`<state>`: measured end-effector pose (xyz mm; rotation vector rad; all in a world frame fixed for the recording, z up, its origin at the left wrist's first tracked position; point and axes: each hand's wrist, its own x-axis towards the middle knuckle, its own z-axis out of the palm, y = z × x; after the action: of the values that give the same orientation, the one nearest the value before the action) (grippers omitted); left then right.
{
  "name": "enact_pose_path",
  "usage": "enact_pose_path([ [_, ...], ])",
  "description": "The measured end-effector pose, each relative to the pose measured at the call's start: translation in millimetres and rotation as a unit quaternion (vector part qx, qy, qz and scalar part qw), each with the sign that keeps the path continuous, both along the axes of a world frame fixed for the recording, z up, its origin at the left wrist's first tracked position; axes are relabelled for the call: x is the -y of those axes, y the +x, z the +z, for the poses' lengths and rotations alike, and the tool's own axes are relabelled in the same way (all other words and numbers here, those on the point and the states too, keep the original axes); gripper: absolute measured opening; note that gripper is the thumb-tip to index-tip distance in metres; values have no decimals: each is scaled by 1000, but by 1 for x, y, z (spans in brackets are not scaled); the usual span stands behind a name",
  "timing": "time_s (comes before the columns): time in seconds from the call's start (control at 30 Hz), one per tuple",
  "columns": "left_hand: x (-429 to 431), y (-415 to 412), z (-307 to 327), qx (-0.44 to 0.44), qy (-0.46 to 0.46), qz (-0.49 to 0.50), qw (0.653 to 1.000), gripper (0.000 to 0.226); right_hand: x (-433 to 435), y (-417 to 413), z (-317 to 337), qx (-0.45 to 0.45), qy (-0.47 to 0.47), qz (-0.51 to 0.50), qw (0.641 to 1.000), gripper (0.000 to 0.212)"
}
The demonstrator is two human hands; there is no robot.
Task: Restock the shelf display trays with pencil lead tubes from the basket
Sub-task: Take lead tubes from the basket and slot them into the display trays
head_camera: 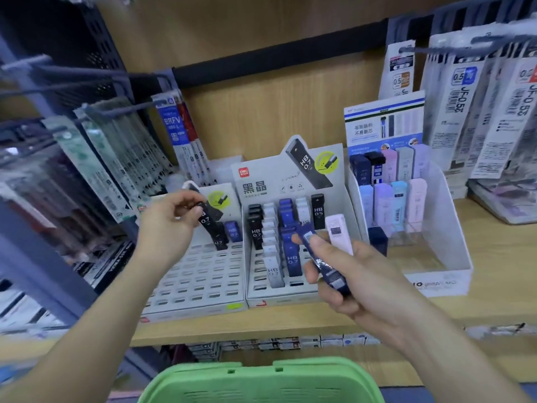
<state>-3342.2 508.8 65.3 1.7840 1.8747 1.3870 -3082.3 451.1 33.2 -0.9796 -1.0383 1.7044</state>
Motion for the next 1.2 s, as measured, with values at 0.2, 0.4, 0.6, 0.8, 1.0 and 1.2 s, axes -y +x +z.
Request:
enact_pose_path([
  [0.2,-1,-17,-25,-79,-43,-6,996,24,3,-13,-3,-15,-23,34,999,32],
  [0.4,-2,-18,-19,-86,-92,-37,991,20,5,-16,-4,2,-30,49,998,29],
  [0.6,-2,-13,-33,-142,-74,-24,987,11,5,-19,-1,9,-35,49,998,27],
  [0.8,-3,-11,-24,-312,-21,-12,950,8,9,-21,1,-32,-38,33,998,22],
  [1.0,40,55,37,-98,-142,-264,949,19,9,-28,1,-105,-60,-26,992,21],
  [1.2,51,96,14,-328,0,-302,895,36,9,-26,4,-131,-68,-56,988,17],
])
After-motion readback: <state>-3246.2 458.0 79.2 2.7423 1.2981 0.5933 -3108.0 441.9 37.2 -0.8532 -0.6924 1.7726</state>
